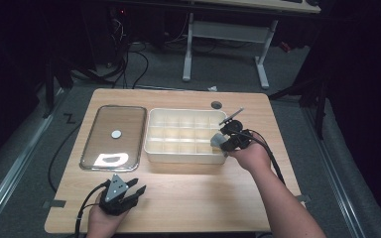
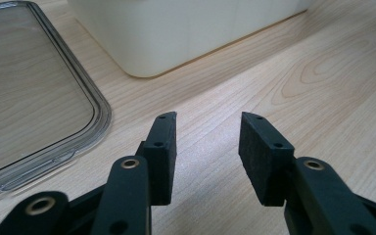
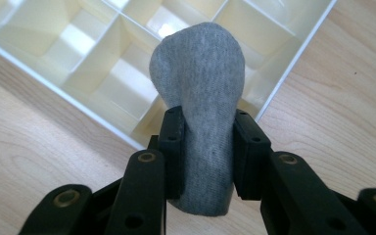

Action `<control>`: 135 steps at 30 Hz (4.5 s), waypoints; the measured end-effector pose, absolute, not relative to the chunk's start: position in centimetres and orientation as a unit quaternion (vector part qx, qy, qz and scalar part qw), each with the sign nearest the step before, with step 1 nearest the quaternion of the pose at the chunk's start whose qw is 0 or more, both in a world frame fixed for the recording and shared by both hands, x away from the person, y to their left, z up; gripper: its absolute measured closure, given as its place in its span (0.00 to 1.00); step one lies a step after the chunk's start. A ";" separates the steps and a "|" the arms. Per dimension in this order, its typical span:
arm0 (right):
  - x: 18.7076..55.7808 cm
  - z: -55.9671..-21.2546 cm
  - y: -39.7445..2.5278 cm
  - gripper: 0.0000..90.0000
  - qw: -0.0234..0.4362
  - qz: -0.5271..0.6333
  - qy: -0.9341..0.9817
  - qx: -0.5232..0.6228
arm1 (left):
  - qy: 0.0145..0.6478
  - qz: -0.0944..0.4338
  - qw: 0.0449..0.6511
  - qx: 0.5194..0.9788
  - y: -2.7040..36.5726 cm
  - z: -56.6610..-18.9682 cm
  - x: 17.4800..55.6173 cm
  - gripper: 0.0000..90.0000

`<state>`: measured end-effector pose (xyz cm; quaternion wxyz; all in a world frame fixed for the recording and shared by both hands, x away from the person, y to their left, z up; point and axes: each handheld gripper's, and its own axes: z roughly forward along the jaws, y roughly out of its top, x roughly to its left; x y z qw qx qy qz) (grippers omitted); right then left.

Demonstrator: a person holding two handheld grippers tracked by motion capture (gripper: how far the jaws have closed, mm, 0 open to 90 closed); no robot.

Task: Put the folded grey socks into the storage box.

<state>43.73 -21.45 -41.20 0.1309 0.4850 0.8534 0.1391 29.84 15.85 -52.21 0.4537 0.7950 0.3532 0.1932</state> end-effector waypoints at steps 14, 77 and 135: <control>45.6 -43.0 -19.9 0.79 0.118 0.074 0.863 0.487 | 0.352 0.192 0.452 0.796 16.0 -52.2 29.9 0.65; 46.4 -45.3 -20.1 0.80 0.086 0.070 0.873 0.476 | 0.335 0.189 0.452 0.805 15.4 -52.2 29.6 0.63; 46.6 -42.2 -20.0 0.68 0.052 0.073 0.868 0.488 | 0.338 0.183 0.455 0.803 15.7 -52.1 29.8 0.63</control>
